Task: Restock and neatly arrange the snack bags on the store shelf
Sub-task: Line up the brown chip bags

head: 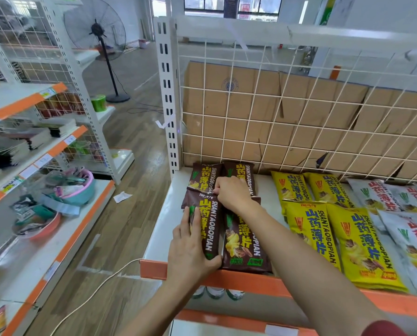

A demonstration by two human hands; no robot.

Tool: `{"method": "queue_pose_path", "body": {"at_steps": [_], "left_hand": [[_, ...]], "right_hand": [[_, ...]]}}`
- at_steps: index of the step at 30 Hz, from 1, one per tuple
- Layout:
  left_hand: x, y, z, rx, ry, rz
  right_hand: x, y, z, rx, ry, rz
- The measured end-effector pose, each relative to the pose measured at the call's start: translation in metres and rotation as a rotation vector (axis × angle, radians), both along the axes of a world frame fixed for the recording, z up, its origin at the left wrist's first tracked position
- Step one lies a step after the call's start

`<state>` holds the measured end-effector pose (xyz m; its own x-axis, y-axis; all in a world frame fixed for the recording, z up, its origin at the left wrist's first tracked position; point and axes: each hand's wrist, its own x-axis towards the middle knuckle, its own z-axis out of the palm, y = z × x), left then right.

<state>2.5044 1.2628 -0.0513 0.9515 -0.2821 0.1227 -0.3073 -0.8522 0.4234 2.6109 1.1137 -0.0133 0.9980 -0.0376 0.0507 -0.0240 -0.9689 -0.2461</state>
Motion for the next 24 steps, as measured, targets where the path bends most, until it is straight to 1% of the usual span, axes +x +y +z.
{"method": "queue_pose_path", "body": {"at_steps": [4,7,9,11,13,16,19,24], "left_hand": [[-0.002,-0.001,-0.002,-0.054,-0.008,0.006],[0.0,0.001,-0.002,0.018,0.017,0.001],[0.002,0.003,0.0,0.021,0.052,0.003],[0.007,0.004,0.002,-0.025,0.031,-0.001],[0.015,0.001,0.006,-0.029,-0.035,-0.054],[0.028,-0.004,0.014,0.089,-0.107,-0.18],[0.035,-0.007,0.01,0.215,-0.116,-0.234],[0.036,-0.007,0.007,0.24,-0.065,-0.241]], "right_hand": [[0.0,0.002,-0.001,-0.041,-0.019,0.01],[-0.002,-0.001,0.0,-0.021,-0.024,0.021],[-0.004,-0.002,0.0,0.004,-0.042,0.024],[-0.006,-0.003,0.0,0.023,-0.065,0.021],[-0.007,-0.003,0.0,0.025,-0.076,0.016],[-0.008,-0.002,0.0,0.019,-0.069,0.004],[-0.006,-0.002,0.001,0.036,-0.041,-0.015],[-0.011,-0.002,0.005,0.05,-0.058,-0.023]]}}
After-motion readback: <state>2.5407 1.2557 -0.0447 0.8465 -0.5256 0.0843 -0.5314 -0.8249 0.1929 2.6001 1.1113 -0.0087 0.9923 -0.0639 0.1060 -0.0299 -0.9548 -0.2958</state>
